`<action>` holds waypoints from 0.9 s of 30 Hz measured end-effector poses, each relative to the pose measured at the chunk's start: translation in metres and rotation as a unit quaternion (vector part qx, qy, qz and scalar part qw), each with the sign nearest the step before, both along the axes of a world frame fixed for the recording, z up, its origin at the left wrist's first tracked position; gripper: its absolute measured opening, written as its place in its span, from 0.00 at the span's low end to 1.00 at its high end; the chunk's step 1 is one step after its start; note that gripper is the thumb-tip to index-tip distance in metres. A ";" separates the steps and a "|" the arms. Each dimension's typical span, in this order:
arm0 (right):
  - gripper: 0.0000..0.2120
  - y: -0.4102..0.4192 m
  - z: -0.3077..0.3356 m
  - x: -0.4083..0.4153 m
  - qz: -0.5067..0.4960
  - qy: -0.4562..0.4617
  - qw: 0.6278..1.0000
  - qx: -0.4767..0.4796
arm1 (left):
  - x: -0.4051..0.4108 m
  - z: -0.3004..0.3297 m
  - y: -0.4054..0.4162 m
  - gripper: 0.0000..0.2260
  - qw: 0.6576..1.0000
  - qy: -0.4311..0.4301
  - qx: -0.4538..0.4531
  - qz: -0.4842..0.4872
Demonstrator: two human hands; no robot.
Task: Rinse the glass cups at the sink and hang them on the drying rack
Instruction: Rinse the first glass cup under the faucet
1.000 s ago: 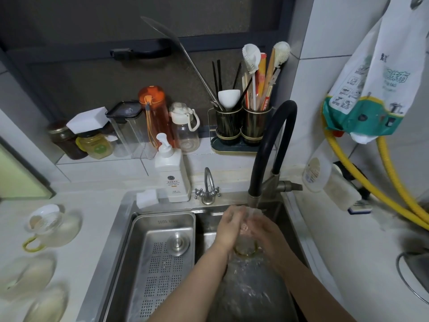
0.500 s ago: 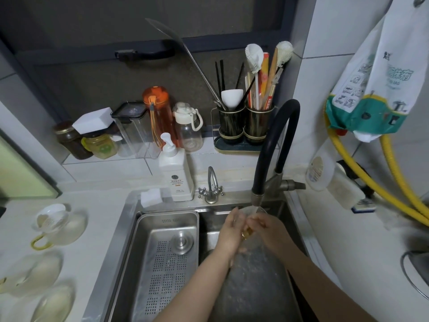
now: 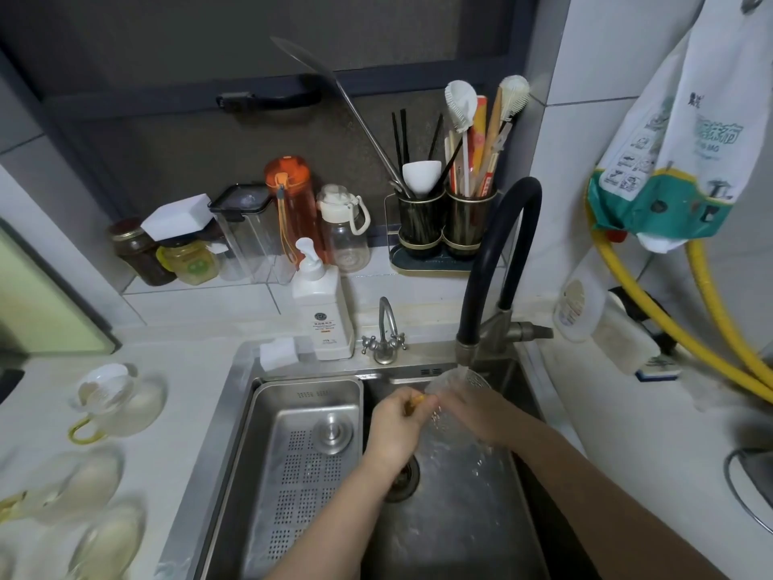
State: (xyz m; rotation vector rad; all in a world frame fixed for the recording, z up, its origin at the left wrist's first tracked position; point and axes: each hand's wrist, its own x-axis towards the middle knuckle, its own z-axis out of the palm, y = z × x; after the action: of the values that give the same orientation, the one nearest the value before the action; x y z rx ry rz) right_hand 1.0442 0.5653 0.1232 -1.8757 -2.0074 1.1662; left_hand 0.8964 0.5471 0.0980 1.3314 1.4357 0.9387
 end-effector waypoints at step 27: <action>0.16 -0.002 -0.009 0.004 0.150 -0.090 0.981 0.087 | -0.010 0.004 0.005 0.09 0.999 0.024 0.036 0.018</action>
State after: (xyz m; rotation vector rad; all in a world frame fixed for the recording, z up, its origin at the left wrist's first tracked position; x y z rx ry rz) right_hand 1.0479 0.5631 0.1139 -1.6885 -2.4707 0.8704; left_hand 0.8862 0.5517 0.1024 1.3931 1.4785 0.9966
